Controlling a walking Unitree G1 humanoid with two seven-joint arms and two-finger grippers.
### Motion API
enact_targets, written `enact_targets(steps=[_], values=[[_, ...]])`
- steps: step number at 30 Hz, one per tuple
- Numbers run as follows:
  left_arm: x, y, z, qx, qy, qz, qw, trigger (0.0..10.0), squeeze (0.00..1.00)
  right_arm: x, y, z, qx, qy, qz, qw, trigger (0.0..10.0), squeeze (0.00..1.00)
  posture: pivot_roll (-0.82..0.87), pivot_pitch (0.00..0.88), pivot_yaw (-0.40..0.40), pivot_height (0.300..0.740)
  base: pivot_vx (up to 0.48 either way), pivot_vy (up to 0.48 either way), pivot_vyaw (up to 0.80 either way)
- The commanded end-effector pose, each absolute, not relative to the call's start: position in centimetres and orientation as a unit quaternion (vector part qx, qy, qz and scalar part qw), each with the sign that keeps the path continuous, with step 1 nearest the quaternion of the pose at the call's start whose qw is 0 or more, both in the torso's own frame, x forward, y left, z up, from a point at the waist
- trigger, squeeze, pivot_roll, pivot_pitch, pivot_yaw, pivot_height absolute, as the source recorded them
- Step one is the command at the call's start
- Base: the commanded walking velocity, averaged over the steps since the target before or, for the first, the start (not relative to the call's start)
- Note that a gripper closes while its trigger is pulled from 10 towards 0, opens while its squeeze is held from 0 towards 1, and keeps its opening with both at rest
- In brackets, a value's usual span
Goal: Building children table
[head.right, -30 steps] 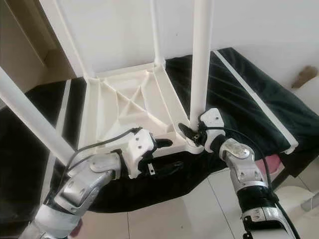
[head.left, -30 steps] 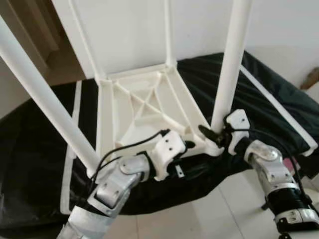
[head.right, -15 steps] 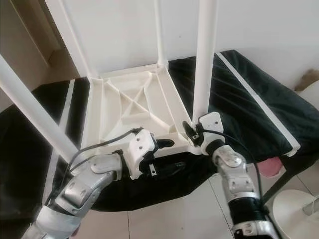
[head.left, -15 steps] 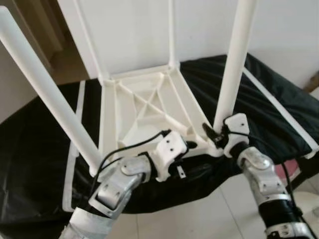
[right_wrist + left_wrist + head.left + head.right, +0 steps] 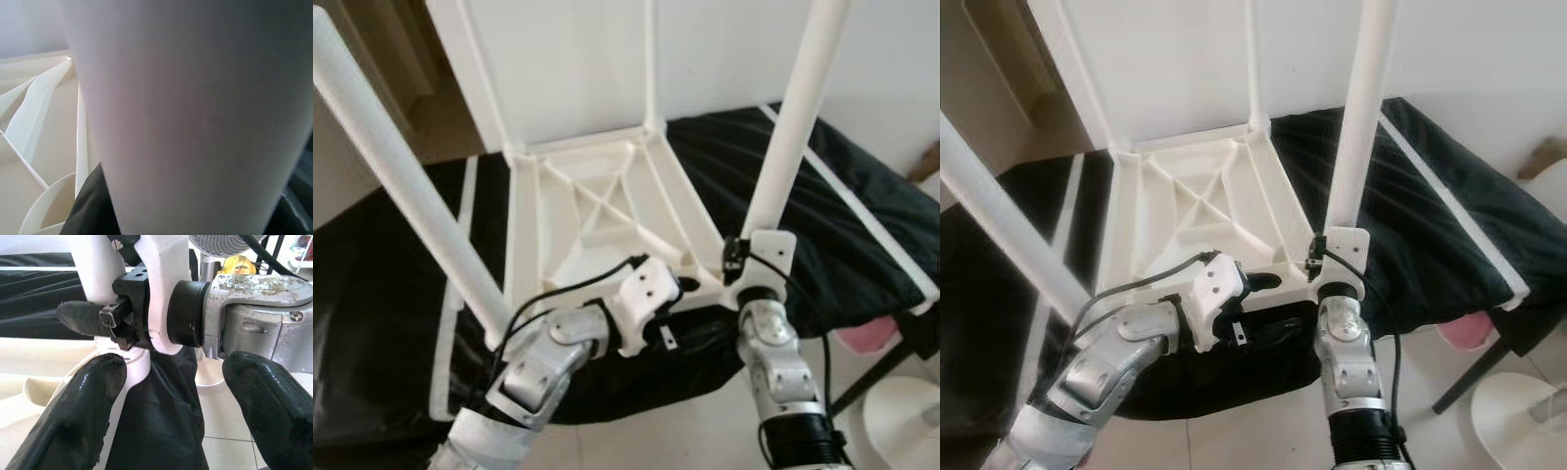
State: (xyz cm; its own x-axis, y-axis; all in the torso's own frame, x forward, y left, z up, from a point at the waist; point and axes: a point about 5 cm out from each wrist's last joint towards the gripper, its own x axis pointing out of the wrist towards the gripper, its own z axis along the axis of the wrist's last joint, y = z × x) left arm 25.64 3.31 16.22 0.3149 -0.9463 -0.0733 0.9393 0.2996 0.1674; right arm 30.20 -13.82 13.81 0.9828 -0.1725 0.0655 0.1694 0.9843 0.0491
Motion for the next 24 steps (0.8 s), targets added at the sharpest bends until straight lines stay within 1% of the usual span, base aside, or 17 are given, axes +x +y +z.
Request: enact_targets(steps=[1, 4, 9, 10, 17, 18, 19, 21, 23, 24], values=[[25.8, 3.5, 16.4, 0.097, -0.020, -0.582, 0.807, 10.0, 0.00, 29.9, -14.0, 12.3, 0.059, 0.003, -0.098, 0.993, 10.0, 0.00, -0.05, 0.000, 0.091, 0.740, 0.000, 0.000, 0.00], [25.8, 3.6, 16.3, 0.102, -0.018, -0.583, 0.806, 10.0, 0.00, 29.8, -14.3, 11.9, 0.040, 0.024, -0.113, 0.993, 10.0, 0.00, -0.05, 0.000, 0.091, 0.740, 0.000, 0.000, 0.00], [25.9, 3.6, 16.3, 0.102, -0.018, -0.580, 0.808, 10.0, 0.00, 29.8, -14.1, 12.0, 0.038, 0.025, -0.108, 0.993, 10.0, 0.00, -0.04, 0.000, 0.088, 0.740, 0.000, 0.000, 0.00], [25.9, 3.6, 16.3, 0.100, -0.018, -0.579, 0.809, 10.0, 0.00, 30.0, -13.9, 12.5, 0.039, 0.010, -0.090, 0.995, 10.0, 1.00, -0.04, 0.000, 0.082, 0.740, 0.000, 0.000, 0.00], [25.9, 3.6, 16.4, 0.099, -0.019, -0.578, 0.810, 10.0, 0.00, 30.0, -14.0, 13.2, 0.032, -0.016, -0.074, 0.997, 10.0, 1.00, -0.04, 0.000, 0.081, 0.740, 0.000, 0.000, 0.00], [25.9, 3.6, 16.4, 0.099, -0.019, -0.577, 0.810, 10.0, 0.00, 29.9, -14.6, 13.7, 0.028, -0.037, -0.037, 0.998, 10.0, 1.00, -0.04, 0.000, 0.083, 0.740, 0.000, 0.000, 0.00], [25.9, 3.6, 16.4, 0.099, -0.019, -0.577, 0.810, 10.0, 0.00, 29.9, -14.6, 13.7, 0.028, -0.037, -0.037, 0.998, 10.0, 1.00, -0.04, 0.000, 0.083, 0.740, 0.000, 0.000, 0.00], [26.0, 3.7, 16.4, 0.100, -0.019, -0.577, 0.810, 10.0, 0.00, 29.8, -15.5, 14.2, 0.017, -0.052, 0.013, 0.998, 10.0, 1.00, -0.04, 0.000, 0.081, 0.740, 0.000, 0.000, 0.00], [26.0, 3.7, 16.4, 0.100, -0.019, -0.577, 0.810, 10.0, 0.00, 29.8, -15.5, 14.2, 0.017, -0.052, 0.013, 0.998, 10.0, 1.00, -0.04, 0.000, 0.081, 0.740, 0.000, 0.000, 0.00], [26.1, 3.8, 16.4, 0.100, -0.019, -0.576, 0.811, 10.0, 0.00, 30.0, -15.9, 14.4, 0.006, -0.054, 0.051, 0.997, 10.0, 1.00, -0.05, 0.000, 0.078, 0.740, 0.000, 0.000, 0.00]])
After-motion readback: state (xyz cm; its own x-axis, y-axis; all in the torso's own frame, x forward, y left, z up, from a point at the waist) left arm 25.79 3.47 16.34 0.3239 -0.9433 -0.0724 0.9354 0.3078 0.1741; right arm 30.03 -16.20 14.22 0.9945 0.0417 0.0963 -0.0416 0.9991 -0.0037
